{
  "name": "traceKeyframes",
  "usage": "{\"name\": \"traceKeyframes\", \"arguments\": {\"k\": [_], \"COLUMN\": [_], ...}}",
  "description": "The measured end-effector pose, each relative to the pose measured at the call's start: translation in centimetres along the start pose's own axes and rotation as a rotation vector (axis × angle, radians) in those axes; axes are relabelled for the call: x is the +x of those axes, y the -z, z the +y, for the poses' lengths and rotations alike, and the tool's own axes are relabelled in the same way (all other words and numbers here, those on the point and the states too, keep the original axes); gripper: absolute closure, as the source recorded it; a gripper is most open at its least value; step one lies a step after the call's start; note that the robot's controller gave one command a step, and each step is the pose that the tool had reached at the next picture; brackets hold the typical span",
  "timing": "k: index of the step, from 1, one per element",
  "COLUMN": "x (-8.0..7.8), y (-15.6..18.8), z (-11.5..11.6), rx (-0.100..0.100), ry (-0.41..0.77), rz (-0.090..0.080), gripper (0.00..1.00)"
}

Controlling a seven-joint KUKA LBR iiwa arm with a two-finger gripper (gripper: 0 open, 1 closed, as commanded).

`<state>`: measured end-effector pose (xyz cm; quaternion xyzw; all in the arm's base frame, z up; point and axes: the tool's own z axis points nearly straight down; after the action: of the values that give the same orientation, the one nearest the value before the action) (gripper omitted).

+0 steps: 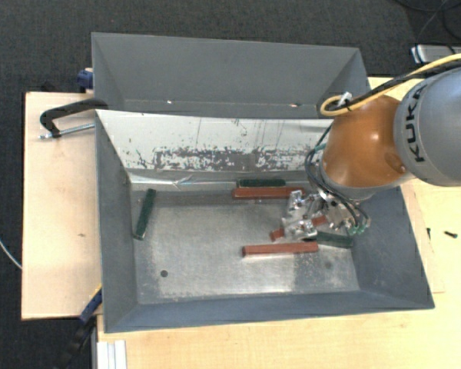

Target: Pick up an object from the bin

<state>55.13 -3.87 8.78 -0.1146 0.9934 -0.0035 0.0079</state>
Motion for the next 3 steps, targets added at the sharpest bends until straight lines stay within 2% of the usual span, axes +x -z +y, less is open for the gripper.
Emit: {"name": "traceKeyframes", "arguments": {"k": [1, 2, 3], "x": [0.59, 0.66, 0.66], "y": [-1.45, -1.13, -1.13], "z": [0.46, 0.34, 0.34], "rx": [-0.007, -0.006, -0.006], "ry": [0.0, 0.001, 0.001], "rz": [0.006, 0.014, 0.014], "gripper": [0.0, 1.0, 1.0]}}
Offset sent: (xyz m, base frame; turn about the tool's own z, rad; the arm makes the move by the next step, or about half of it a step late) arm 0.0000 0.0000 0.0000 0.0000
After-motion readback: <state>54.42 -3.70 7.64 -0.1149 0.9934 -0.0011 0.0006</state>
